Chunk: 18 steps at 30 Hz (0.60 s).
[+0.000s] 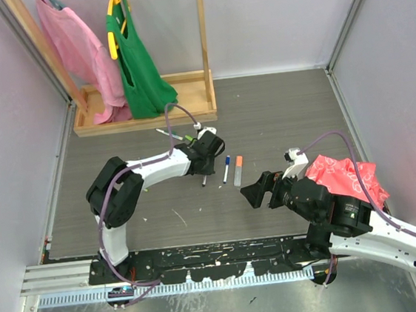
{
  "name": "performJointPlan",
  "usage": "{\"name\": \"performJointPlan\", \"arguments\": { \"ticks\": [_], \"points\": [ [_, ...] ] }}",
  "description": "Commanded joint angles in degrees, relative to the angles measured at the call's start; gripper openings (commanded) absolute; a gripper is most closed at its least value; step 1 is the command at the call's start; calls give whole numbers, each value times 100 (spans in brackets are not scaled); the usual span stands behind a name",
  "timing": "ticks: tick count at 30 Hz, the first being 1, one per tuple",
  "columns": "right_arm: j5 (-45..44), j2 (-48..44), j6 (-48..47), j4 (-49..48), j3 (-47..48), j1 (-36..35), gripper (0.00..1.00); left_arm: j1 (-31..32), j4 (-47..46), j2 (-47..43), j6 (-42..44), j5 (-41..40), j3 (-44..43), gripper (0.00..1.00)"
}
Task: Insert the pens into the pen caps
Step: Place the pen at the center of the board.
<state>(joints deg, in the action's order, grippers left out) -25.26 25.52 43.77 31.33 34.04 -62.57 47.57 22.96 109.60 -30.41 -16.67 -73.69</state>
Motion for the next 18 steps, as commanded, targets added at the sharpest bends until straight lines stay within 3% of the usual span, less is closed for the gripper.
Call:
{"name": "performJointPlan", "arguments": {
  "ticks": [1, 18],
  "points": [
    [-104, 15, 68, -180, 0, -14, 97, -86, -2, 96, 40, 30, -262, 7],
    [-86, 29, 81, -214, -37, -10, 97, -176, 84, 324, -4, 4, -249, 28]
  ]
}}
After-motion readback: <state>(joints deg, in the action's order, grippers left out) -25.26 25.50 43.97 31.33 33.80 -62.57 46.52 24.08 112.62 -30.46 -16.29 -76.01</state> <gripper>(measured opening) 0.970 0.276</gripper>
